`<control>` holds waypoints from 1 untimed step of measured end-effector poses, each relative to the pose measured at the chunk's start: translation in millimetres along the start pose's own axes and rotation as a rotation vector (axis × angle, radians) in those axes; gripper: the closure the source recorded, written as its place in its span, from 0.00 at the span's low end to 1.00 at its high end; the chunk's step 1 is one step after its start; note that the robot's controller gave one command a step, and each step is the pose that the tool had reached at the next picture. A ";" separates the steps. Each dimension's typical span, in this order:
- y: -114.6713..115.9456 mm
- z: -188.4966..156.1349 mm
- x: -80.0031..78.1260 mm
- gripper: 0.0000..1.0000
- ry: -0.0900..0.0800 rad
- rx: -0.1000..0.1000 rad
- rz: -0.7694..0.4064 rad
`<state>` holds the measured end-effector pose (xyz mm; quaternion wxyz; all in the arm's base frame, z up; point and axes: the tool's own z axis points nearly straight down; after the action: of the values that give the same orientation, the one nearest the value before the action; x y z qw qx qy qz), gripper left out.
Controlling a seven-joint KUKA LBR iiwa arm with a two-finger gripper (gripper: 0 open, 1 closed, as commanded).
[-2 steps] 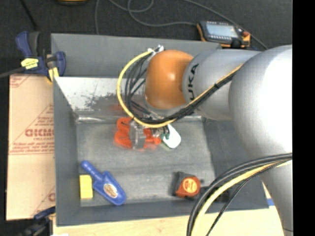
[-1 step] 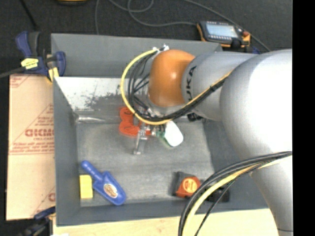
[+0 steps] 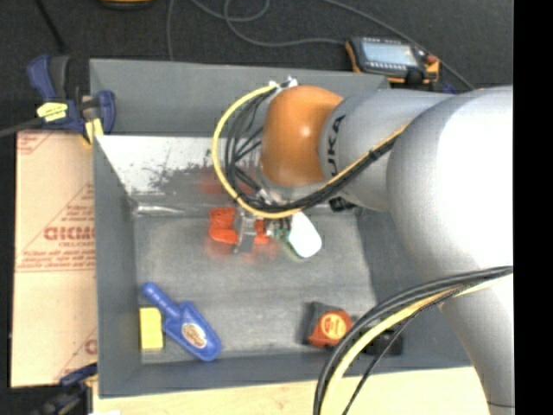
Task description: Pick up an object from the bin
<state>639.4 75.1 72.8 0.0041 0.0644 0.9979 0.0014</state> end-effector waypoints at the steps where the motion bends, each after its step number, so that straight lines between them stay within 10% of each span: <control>1: 0.0 0.0 0.0 1.00 0.000 0.000 0.000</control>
Offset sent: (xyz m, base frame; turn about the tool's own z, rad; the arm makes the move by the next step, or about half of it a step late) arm 0.0092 0.0391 0.0000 0.0016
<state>639.4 75.1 72.8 0.0041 0.0645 0.9979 0.0014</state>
